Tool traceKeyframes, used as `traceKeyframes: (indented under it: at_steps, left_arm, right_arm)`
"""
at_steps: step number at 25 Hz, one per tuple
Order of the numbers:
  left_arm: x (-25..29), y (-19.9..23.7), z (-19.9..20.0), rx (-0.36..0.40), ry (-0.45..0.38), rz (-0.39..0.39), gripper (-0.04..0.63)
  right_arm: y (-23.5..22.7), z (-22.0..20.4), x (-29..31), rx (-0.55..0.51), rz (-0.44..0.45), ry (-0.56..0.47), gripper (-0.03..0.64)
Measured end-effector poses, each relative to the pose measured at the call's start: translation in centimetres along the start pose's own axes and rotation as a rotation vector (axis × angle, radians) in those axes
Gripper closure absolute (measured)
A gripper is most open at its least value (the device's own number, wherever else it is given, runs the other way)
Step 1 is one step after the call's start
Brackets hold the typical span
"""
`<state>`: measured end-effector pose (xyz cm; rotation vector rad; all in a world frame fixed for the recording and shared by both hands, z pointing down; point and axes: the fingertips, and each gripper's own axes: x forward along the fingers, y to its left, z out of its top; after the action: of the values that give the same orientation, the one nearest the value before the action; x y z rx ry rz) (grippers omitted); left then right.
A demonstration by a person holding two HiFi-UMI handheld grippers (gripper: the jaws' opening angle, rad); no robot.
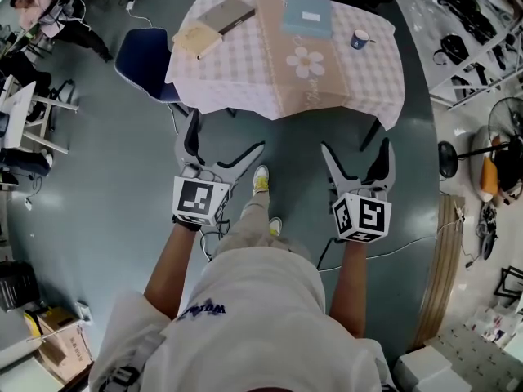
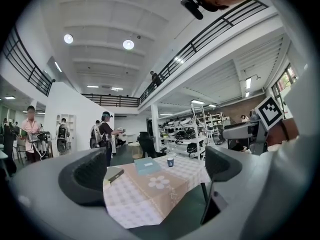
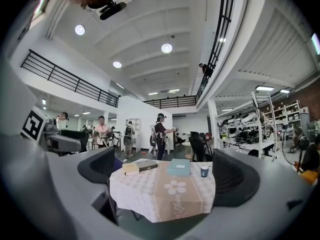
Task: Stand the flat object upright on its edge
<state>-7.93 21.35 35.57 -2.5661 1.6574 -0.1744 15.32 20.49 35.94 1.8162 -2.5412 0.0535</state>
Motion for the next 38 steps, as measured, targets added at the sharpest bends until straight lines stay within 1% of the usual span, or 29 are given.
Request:
traceKeyframes:
  at_steps: [4, 8, 14, 19, 24, 27, 30, 34, 38]
  left_arm:
    - [1.7, 0.8, -0.8, -0.011, 0.021, -0.002, 0.004]
    - [4.5, 1.8, -1.4, -0.026, 0.037, -0.014, 0.005]
    - [10.3, 3.6, -1.9, -0.048, 0.036, -0.063, 0.006]
    - [15.0, 7.0, -2.5, -0.079, 0.037, -0.059, 0.006]
    - [18.6, 10.4, -2.5, -0.099, 0.015, -0.072, 0.006]
    - [20.4, 11.9, -2.3, -0.109, -0.015, -0.085, 0.006]
    - [21.5, 13.7, -2.2, -0.131, -0.035, -0.075, 0.006]
    - [22.3, 16.1, -3.3, -0.13, -0.019, -0.058, 0.006]
    - [23.7, 16.5, -3.8, -0.137, -0.013, -0.067, 0.008]
  right_arm:
    - [-0.3, -0.7, 1.8, -0.001, 0.006, 0.025, 0.023]
    - [-1.2, -1.1, 4.3, 0.007, 0.009, 0.045, 0.025]
    - [-2.0, -1.3, 10.4, 0.016, 0.044, 0.072, 0.025]
    - [-3.0, -1.1, 15.7, -0.005, 0.049, 0.111, 0.029]
    - [-3.1, -0.7, 20.3, 0.007, 0.044, 0.127, 0.042]
    - [-3.3, -0.5, 22.2, -0.002, 0.028, 0.137, 0.054]
    - [-3.4, -0.6, 23.7, -0.011, 0.01, 0.146, 0.057]
    - [-3.2, -1.2, 25.2, -0.017, 0.005, 0.154, 0.06]
    - [-4.0, -1.8, 26.4, -0.008, -0.015, 0.17, 0.064]
